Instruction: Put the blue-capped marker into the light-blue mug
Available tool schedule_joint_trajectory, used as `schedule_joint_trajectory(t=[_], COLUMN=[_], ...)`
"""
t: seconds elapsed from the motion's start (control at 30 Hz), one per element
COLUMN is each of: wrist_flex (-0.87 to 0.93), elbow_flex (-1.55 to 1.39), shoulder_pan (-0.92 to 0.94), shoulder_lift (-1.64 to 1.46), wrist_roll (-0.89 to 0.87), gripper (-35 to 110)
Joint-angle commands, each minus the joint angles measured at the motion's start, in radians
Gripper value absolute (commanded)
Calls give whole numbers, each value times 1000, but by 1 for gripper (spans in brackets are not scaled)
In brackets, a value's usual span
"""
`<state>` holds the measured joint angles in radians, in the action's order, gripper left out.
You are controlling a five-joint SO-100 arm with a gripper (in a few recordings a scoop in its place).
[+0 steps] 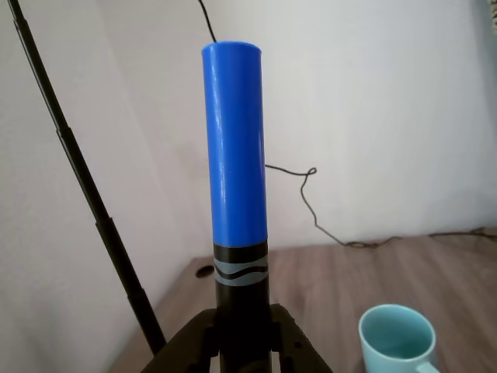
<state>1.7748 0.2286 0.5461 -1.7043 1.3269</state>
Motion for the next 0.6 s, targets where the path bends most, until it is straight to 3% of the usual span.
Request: schedule_joint_trajectory(t=[0.0, 0.43, 0.5, 0.57], wrist_flex=[9, 5, -48, -233], elbow_flex=[9, -8, -199, -522], shoulder_pan=[14, 8, 29, 49], shoulder_lift=[35, -15, -98, -233], wrist_roll=[-18, -21, -29, -46], gripper=[0, 0, 0, 0])
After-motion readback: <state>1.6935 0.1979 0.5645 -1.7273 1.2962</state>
